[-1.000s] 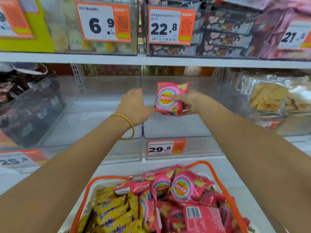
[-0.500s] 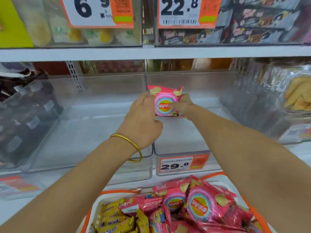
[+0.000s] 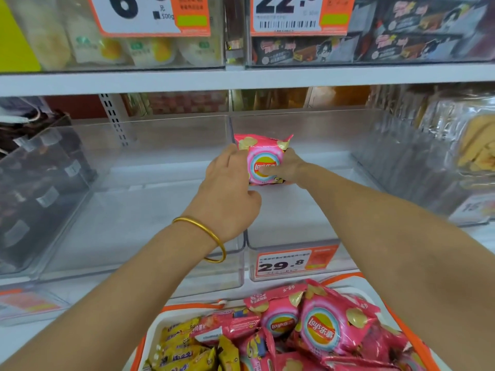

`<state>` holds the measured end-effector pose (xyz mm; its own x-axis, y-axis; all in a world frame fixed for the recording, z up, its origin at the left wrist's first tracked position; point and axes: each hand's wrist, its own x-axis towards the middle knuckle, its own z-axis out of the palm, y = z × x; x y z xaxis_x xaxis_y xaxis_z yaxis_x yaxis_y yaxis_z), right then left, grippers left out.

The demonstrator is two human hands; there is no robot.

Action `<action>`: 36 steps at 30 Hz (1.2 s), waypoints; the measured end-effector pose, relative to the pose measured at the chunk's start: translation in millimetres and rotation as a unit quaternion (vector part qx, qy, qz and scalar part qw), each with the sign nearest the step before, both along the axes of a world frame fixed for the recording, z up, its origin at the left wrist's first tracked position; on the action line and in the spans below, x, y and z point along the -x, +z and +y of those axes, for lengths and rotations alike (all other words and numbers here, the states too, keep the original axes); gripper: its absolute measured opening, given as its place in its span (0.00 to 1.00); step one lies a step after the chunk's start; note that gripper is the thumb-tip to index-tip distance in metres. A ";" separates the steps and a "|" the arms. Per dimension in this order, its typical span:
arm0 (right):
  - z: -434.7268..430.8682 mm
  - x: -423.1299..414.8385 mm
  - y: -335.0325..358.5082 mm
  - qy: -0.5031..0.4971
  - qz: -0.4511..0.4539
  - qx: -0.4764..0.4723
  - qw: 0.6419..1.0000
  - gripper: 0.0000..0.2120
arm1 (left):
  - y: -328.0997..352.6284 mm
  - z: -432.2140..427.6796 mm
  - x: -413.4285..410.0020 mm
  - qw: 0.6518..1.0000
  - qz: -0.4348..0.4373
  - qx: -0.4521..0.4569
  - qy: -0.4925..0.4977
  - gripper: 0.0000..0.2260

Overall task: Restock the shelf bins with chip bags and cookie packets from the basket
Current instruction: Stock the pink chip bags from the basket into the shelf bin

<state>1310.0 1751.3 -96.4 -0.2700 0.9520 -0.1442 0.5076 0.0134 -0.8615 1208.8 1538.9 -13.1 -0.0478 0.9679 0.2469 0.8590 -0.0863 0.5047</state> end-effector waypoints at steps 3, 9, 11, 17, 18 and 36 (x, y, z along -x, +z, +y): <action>-4.2 -5.1 7.9 -0.014 -0.036 0.024 0.999 0.32 | -0.9 1.1 0.5 1.000 0.007 0.007 0.010 0.28; -26.5 -18.1 31.9 -0.012 -0.087 0.047 0.995 0.31 | -1.8 3.1 -0.2 1.000 0.003 0.010 0.005 0.26; -52.8 -28.7 55.7 -0.002 -0.106 0.026 0.994 0.30 | -2.1 1.0 1.5 1.000 0.009 -0.019 0.013 0.25; -202.7 -120.0 116.7 0.028 0.007 -0.159 0.987 0.08 | -8.4 -88.3 -29.6 0.961 -0.034 -0.272 -0.043 0.17; -227.1 -134.9 112.0 0.047 0.012 -0.143 0.989 0.08 | -18.4 -107.4 -39.9 0.958 -0.046 -0.276 -0.065 0.16; -220.9 -148.4 -85.1 0.100 -0.419 -0.029 0.902 0.31 | -127.1 -112.8 -70.0 0.993 -0.062 0.065 -0.074 0.10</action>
<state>1458.4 1530.4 -181.5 -0.2563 0.9087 -0.3295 0.9626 0.2092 -0.1720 1278.9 1426.1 -140.3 0.0758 0.9898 0.1211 0.7716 -0.1351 0.6215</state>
